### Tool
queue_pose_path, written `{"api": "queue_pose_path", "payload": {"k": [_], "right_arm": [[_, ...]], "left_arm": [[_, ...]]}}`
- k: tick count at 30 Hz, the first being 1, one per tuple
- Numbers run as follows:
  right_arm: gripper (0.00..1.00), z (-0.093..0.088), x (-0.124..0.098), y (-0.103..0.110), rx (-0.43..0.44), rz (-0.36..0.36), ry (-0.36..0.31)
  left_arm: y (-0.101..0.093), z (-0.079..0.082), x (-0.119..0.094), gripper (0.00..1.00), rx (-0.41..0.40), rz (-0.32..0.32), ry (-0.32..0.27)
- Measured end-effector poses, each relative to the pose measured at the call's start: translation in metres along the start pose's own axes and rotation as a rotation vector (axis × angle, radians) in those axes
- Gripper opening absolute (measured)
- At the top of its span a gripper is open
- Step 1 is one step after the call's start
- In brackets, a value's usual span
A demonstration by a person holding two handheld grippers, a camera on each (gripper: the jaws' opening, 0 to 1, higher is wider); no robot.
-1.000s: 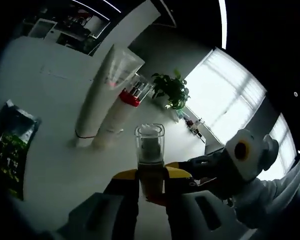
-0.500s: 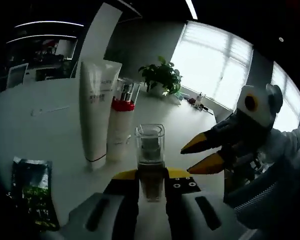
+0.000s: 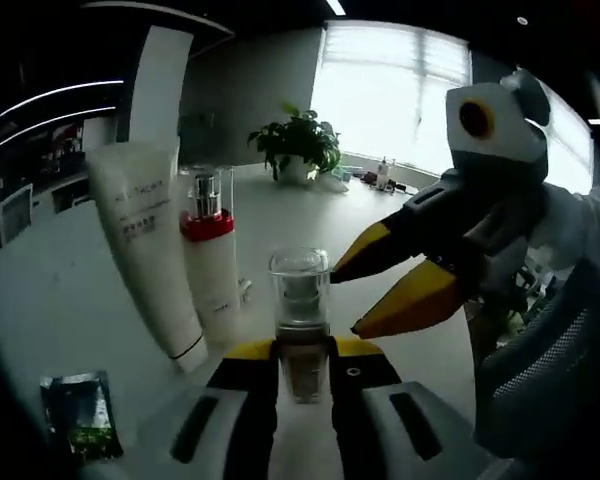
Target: Arrange the skincare products in the storage area until every visible bottle or jar stands upright without overlapping.
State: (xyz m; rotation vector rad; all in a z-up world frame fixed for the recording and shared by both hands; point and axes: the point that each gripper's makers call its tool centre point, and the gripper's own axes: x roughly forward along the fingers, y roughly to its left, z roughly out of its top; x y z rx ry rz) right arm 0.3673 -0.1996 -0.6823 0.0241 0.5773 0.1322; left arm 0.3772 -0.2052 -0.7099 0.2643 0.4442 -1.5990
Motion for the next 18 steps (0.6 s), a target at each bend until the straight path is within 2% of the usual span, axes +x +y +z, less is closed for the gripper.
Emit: {"api": "queue_pose_path", "payload": {"k": [4,8,18], "right_arm": [[0.2,0.002,0.004,-0.002,0.028,-0.001,0.002],[0.17,0.004,0.007,-0.005,0.041,-0.008,0.005],[0.13,0.007,0.011,-0.006,0.066,-0.013,0.008]], "left_arm": [[0.001,0.002,0.001,0.13,0.018,0.003,-0.005],[-0.001,0.003,0.002,0.13,0.083,-0.004,0.0],[-0.004,0.004,0.006,0.13,0.121,-0.015,-0.003]]}}
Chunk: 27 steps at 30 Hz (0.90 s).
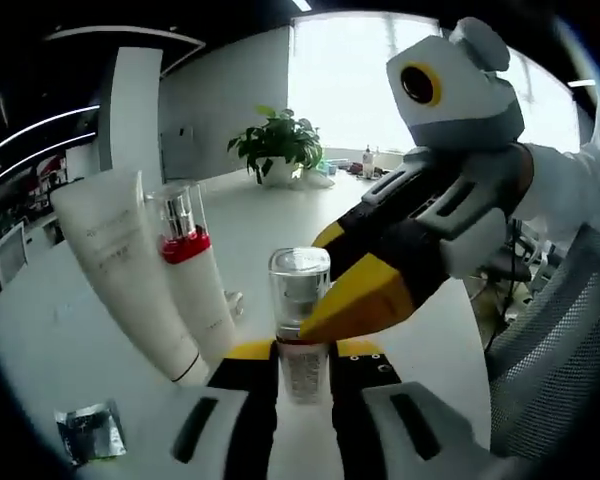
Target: Arrange the skincare products in the storage area until every visible bottle or jar stands upright without overlapping.
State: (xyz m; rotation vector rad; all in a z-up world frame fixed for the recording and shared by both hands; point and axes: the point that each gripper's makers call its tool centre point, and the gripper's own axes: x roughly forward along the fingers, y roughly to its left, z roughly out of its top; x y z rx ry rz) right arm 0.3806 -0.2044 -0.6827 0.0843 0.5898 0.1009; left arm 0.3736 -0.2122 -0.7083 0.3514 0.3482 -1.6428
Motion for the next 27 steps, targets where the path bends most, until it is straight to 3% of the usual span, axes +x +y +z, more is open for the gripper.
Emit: {"api": "queue_pose_path", "payload": {"k": [13,17,27], "right_arm": [[0.1,0.0,-0.001,-0.006,0.008,-0.038,0.004],[0.1,0.001,0.001,-0.006,-0.029,-0.062,0.017],[0.1,0.0,0.009,-0.01,-0.062,-0.087,0.034]], "left_arm": [[0.002,0.002,0.003,0.14,0.028,0.013,-0.011],[0.003,0.002,0.006,0.14,0.044,0.02,-0.015],[0.013,-0.008,0.007,0.18,0.033,0.06,0.023]]}}
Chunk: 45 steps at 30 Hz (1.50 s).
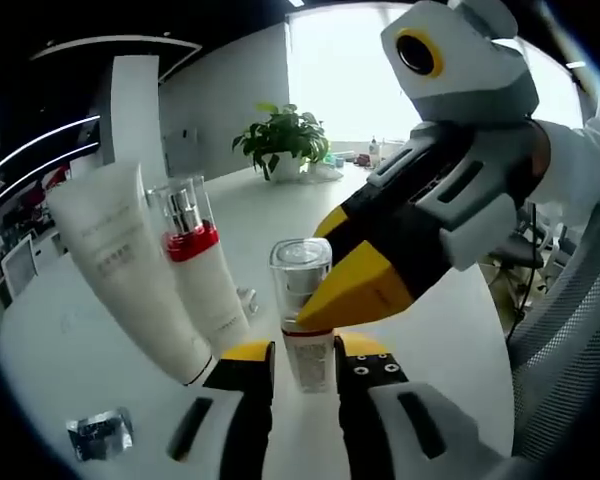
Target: Arrange the skincare products in the storage area until every visible bottle or jar stands upright without overlapping.
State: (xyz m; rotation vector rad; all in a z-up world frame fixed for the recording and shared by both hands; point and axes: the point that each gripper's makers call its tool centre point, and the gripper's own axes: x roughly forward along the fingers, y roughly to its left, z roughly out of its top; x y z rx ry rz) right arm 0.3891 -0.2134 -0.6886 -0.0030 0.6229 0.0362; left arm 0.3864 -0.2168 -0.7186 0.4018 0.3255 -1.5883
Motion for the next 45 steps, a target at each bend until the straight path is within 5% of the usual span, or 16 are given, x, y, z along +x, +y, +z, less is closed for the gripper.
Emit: {"api": "queue_pose_path", "payload": {"k": [45], "right_arm": [[0.11,0.003,0.018,-0.018,-0.057,-0.066,0.003]], "left_arm": [[0.021,-0.014,0.012,0.12,-0.033,0.08,0.048]]}}
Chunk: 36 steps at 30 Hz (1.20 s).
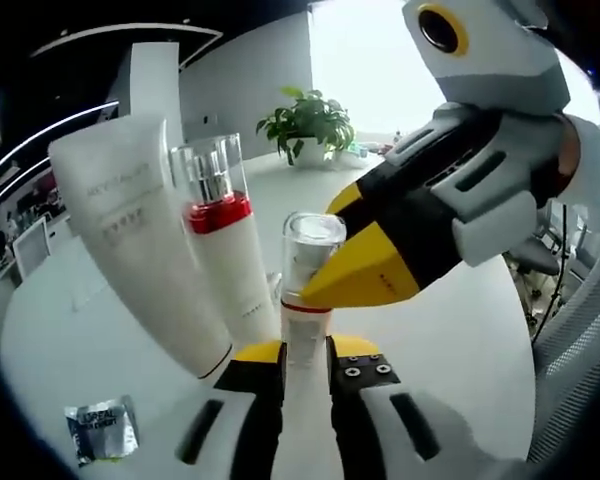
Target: Arrange the skincare products in the storage area until every visible bottle or jar stands upright without overlapping.
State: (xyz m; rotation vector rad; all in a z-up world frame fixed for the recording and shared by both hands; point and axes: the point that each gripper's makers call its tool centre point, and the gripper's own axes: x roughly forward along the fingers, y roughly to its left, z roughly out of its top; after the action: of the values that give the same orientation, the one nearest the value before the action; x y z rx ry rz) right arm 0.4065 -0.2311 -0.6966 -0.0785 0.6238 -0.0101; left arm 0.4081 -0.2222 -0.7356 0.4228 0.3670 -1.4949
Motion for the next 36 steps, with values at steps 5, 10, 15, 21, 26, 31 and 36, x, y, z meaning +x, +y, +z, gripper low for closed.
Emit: {"api": "queue_pose_path", "payload": {"k": [5,10,15,21,26,31,36], "right_arm": [[0.11,0.0,0.0006,-0.0003,0.005,-0.001,0.001],[0.1,0.0003,0.0009,0.0002,0.007,-0.002,0.006],[0.11,0.002,0.0013,0.0012,-0.002,0.005,0.005],[0.11,0.0054,0.0025,0.001,-0.008,0.006,0.0],[0.11,0.0064,0.0038,-0.0002,-0.009,0.006,0.001],[0.12,0.0079,0.0044,-0.0002,-0.016,0.008,0.001],[0.12,0.0087,0.0065,-0.0023,-0.008,0.006,0.005]], "left_arm": [[0.001,-0.0007,0.0,0.12,0.001,0.005,0.003],[0.0023,-0.0018,0.001,0.12,-0.01,-0.004,0.007],[0.0019,-0.0029,0.0023,0.1,-0.005,-0.016,0.01],[0.0037,-0.0028,0.0034,0.09,0.002,-0.021,0.013],[0.0036,-0.0015,0.0027,0.09,0.007,-0.024,0.013],[0.0026,0.0002,0.0028,0.09,0.011,-0.029,0.011],[0.0034,0.0007,0.0032,0.1,0.011,-0.031,0.01]]}}
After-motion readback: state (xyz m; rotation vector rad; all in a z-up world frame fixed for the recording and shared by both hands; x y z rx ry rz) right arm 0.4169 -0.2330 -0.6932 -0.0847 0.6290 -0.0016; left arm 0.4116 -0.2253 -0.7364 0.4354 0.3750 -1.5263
